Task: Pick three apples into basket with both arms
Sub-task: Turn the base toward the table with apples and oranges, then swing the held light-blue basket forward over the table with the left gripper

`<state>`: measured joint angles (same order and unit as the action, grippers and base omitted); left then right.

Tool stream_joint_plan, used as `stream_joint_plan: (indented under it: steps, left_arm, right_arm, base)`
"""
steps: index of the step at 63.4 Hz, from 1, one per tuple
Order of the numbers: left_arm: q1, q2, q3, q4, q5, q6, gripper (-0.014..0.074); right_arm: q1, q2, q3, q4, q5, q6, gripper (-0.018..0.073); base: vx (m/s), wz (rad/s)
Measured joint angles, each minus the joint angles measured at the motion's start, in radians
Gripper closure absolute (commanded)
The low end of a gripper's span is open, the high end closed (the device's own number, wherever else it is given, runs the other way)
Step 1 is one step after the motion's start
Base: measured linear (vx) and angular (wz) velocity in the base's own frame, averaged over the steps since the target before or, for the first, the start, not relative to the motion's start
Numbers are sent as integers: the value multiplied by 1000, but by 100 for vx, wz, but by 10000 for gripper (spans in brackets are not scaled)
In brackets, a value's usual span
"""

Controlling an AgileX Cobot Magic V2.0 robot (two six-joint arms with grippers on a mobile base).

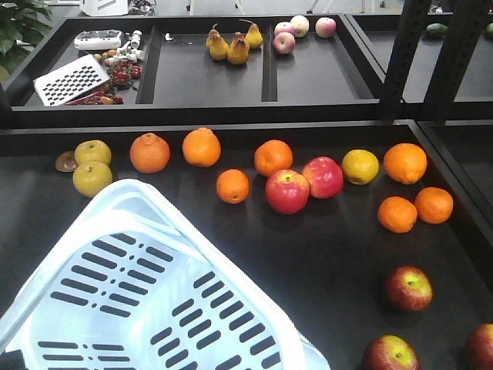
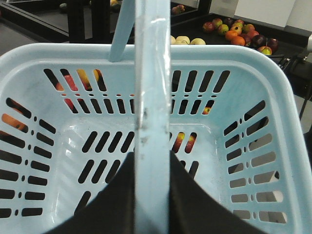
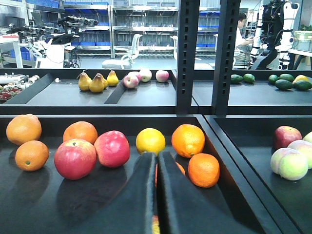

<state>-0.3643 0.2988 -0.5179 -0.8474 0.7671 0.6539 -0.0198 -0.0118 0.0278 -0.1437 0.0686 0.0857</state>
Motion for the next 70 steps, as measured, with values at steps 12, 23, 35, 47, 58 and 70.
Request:
stream_joint_plan:
  steps: [12, 23, 35, 47, 58, 70]
  left_arm:
    - [0, 0, 0, 0, 0, 0, 604]
    - [0, 0, 0, 0, 0, 0, 603]
    - [0, 0, 0, 0, 0, 0, 603]
    - [0, 0, 0, 0, 0, 0, 603]
    - [0, 0, 0, 0, -3, 0, 603]
    - [0, 0, 0, 0, -7, 0, 603]
  right_arm:
    - [0, 0, 0, 0, 0, 0, 564]
    - [0, 0, 0, 0, 0, 0, 564]
    - [0, 0, 0, 0, 0, 0, 564]
    - [0, 0, 0, 0, 0, 0, 564]
    - [0, 0, 0, 0, 0, 0, 564]
    - [0, 0, 0, 0, 0, 0, 564]
  base:
    - [0, 1]
    - [0, 0]
    - [0, 0]
    - [0, 0]
    - [0, 0]
    - [0, 0]
